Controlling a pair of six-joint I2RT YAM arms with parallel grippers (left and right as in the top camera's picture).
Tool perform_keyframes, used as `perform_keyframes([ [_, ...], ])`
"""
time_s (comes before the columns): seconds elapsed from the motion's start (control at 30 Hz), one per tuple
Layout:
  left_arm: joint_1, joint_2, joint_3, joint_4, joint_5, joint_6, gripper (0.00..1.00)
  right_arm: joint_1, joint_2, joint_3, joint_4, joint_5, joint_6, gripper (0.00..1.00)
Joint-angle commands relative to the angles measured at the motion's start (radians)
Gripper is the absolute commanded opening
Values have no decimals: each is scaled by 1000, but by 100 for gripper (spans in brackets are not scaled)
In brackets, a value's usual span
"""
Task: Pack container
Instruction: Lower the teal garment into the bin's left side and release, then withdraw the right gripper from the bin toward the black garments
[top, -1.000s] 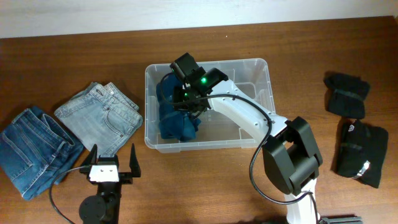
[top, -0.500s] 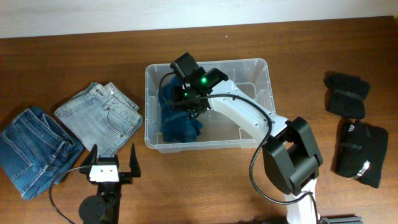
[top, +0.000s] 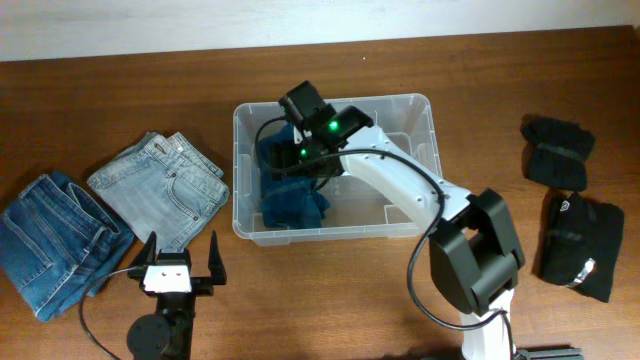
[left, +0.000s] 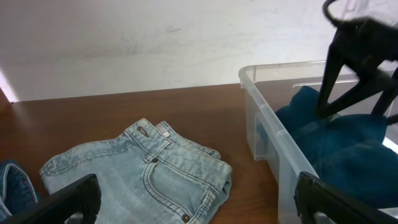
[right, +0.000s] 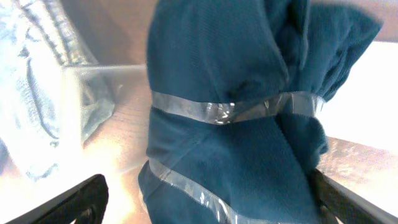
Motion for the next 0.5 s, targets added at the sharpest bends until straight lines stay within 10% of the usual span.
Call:
perform_keyframes([
  [0.0, 3, -8, -8, 1, 0, 9, 100, -24, -82, 7, -16, -18, -139, 94],
  [0.47, 3, -8, -8, 1, 0, 9, 100, -112, -167, 7, -188, 35, -209, 95],
])
